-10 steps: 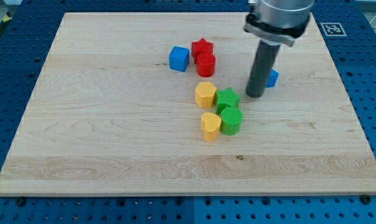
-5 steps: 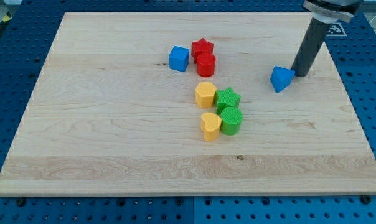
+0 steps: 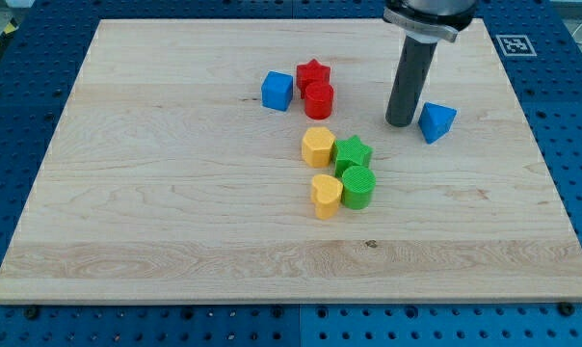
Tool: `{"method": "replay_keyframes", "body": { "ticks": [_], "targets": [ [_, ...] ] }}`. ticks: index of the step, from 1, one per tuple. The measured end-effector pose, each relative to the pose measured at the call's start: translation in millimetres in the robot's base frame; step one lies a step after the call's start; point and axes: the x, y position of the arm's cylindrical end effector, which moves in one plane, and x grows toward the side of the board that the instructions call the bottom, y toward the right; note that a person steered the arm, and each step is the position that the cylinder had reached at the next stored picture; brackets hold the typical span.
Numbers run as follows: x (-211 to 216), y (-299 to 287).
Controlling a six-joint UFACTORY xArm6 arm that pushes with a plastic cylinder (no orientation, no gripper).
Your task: Move the blue triangle to the center right of the board
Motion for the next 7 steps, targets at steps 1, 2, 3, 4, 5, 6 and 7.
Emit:
{"method": "replay_keyframes", "body": {
  "ticks": [1, 2, 3, 4, 5, 6, 7],
  "targets": [
    [8, 17],
    [13, 36],
    [15, 54],
    [15, 72],
    [15, 87],
    [25, 70],
    [49, 7]
  ]
}}
